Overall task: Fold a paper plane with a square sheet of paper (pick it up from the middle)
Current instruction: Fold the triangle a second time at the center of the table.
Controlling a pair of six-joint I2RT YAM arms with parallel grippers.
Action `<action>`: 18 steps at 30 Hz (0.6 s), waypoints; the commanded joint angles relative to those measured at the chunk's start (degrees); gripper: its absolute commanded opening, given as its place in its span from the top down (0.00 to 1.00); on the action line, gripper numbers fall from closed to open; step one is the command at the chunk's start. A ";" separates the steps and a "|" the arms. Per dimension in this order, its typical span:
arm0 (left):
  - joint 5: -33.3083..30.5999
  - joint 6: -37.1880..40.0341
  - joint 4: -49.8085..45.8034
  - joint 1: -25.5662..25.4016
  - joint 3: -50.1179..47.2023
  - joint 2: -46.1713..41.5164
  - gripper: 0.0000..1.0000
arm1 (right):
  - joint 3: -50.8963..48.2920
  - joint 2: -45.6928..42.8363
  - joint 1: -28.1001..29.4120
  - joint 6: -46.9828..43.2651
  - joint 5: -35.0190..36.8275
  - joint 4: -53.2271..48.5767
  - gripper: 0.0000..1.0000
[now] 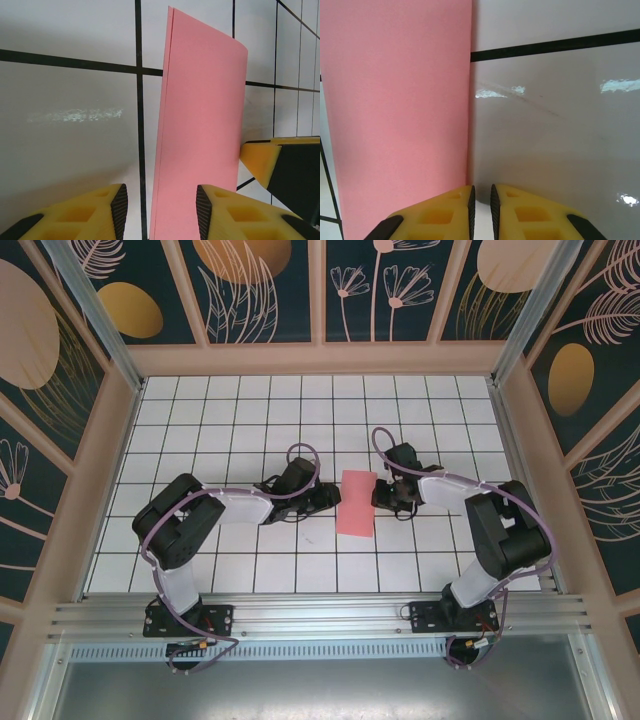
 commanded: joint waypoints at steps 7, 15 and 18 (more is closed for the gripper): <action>-0.34 -0.14 0.12 0.18 1.22 0.02 0.57 | 0.01 -5.64 0.74 1.32 -4.82 -0.60 0.82; -0.43 -0.09 -0.13 0.18 1.37 0.18 0.57 | -1.37 -3.03 0.82 1.48 -7.65 1.48 0.82; -0.35 -0.09 0.02 0.18 1.48 0.24 0.57 | -2.24 -1.98 0.73 1.58 -8.55 2.61 0.81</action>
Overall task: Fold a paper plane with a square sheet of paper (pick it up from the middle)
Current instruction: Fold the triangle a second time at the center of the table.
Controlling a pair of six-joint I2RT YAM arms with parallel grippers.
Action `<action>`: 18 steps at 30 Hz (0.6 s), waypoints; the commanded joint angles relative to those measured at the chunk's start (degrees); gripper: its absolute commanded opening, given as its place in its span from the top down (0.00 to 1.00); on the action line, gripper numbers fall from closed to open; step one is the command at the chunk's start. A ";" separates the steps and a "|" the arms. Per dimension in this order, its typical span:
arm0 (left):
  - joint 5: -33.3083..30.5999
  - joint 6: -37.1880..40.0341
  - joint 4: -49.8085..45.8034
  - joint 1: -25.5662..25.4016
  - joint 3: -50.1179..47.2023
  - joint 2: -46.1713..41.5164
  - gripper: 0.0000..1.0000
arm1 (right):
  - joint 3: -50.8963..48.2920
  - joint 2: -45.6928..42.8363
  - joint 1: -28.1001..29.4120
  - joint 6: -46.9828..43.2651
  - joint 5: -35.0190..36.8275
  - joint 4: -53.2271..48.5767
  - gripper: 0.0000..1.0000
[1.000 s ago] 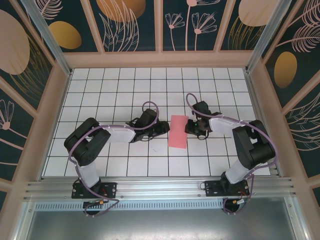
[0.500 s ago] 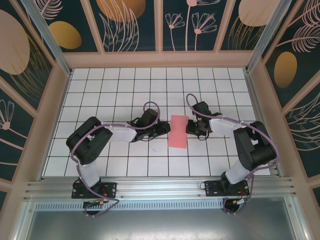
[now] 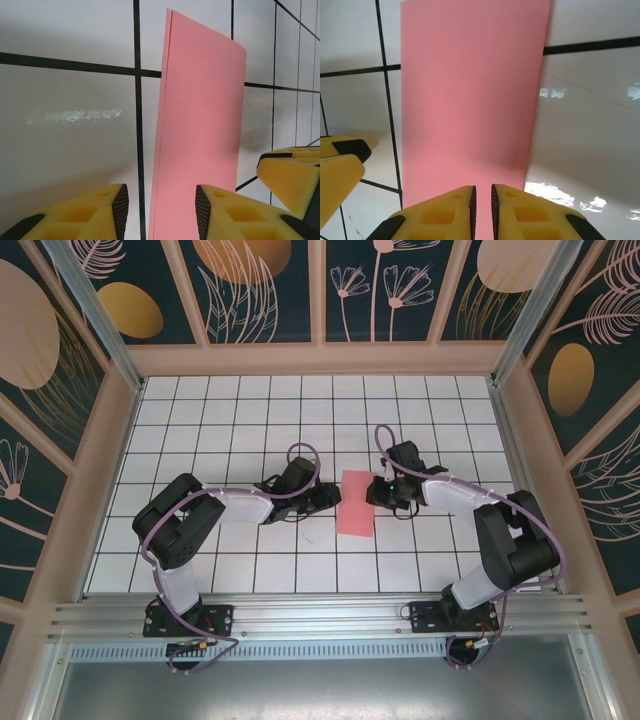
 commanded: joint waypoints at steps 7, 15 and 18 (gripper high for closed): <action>0.49 -0.18 0.07 0.18 1.81 0.58 0.57 | -4.71 1.57 -1.57 1.24 -5.93 5.22 0.78; 1.40 -0.22 0.02 0.18 2.56 1.39 0.55 | -7.92 1.19 -4.95 1.38 -9.88 8.22 0.77; 1.94 -0.23 0.05 0.18 2.87 1.73 0.54 | -9.27 1.22 -6.19 1.56 -10.94 9.29 0.76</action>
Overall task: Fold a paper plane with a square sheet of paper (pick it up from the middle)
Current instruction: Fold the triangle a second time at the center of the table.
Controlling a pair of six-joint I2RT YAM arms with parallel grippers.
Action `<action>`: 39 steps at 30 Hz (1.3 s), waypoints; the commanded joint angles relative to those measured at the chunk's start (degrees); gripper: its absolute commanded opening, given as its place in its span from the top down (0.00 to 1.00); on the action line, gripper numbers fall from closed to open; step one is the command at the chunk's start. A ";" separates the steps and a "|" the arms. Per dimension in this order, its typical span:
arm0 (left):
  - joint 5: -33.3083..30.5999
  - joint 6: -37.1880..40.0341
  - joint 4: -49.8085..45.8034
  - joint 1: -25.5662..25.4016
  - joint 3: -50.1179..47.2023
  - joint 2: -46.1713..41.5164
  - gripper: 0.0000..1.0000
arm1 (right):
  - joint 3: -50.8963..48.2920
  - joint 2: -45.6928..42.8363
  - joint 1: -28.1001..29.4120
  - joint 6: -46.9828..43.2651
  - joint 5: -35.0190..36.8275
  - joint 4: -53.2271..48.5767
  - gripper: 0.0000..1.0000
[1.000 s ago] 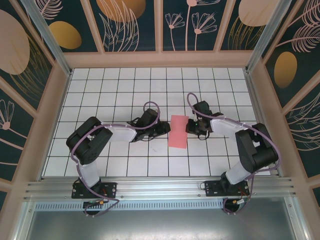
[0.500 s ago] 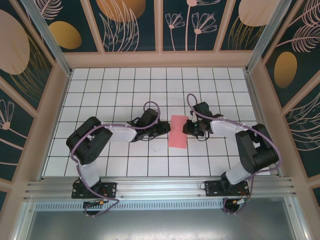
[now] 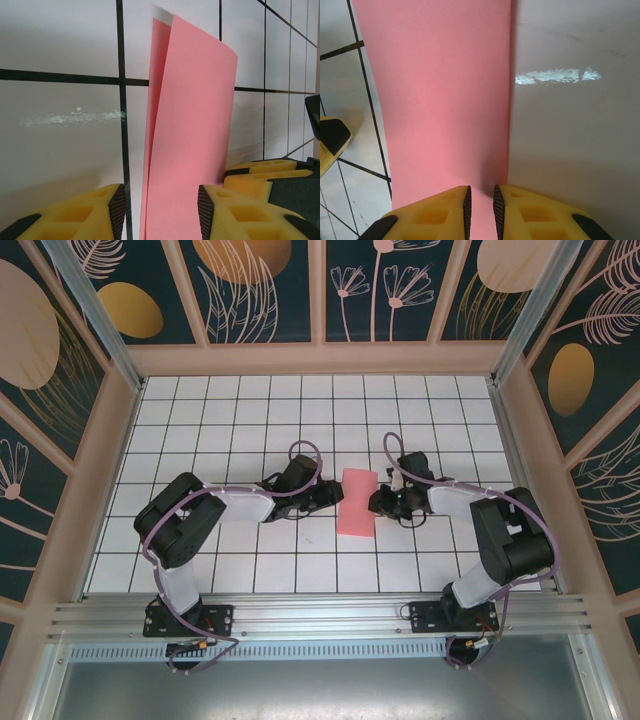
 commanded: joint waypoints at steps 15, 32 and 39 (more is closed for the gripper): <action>5.83 -0.31 -1.49 0.16 3.71 3.95 0.55 | -6.62 -0.74 -5.09 2.81 -7.73 8.07 0.76; 7.14 -5.77 -4.26 -3.06 -3.95 -4.79 0.57 | -7.07 -0.69 -5.33 2.92 -7.51 8.37 0.76; 8.79 -6.80 -2.98 -4.37 -4.41 -3.87 0.57 | -7.13 -0.67 -5.36 2.87 -7.42 8.37 0.76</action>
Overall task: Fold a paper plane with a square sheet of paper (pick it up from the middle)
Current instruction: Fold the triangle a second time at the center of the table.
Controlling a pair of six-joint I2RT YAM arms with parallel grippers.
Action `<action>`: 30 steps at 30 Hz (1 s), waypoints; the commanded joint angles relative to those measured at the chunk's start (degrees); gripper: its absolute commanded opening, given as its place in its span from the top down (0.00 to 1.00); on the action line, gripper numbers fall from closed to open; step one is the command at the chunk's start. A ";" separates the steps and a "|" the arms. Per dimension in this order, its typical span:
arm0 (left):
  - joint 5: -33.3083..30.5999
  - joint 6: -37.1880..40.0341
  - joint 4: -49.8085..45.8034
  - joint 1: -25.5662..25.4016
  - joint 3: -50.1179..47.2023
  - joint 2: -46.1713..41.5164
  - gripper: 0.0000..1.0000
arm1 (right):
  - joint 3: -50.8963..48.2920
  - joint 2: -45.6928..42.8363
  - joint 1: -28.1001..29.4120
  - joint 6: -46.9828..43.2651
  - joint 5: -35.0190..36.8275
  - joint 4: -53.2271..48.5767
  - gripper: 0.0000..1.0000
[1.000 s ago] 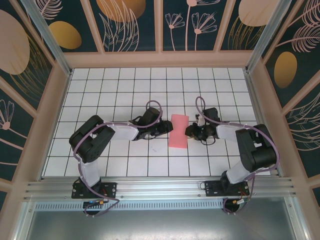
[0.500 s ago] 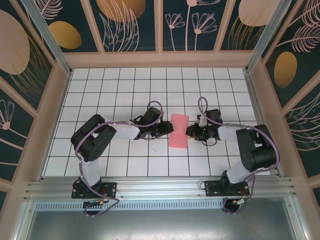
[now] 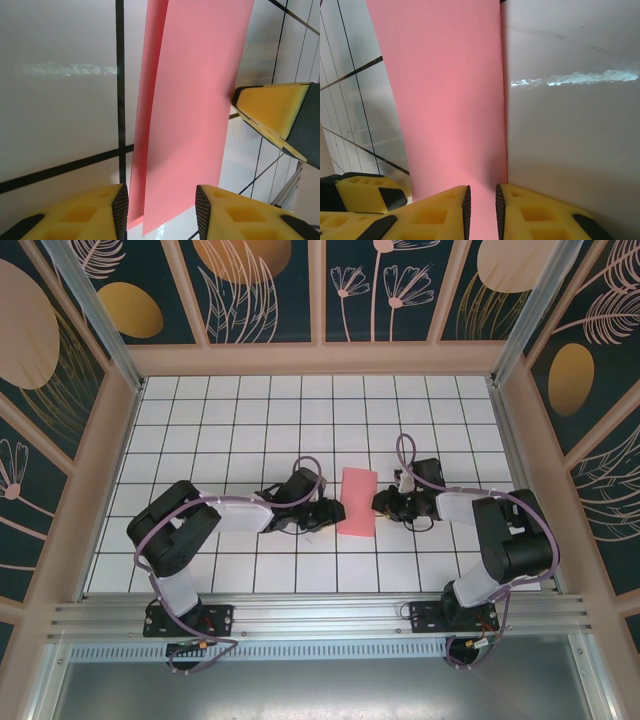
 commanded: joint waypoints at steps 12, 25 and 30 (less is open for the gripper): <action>2.02 -1.12 1.24 -0.73 -0.13 1.05 0.59 | -1.53 -0.98 -0.47 -0.01 1.66 -1.91 0.76; 2.67 -0.34 1.53 -0.89 0.71 2.65 0.60 | -1.58 -1.10 -0.52 -0.01 1.60 -1.91 0.76; 3.28 -0.12 1.57 -1.13 1.31 3.21 0.62 | -1.68 -1.36 -0.48 0.04 1.67 -1.98 0.76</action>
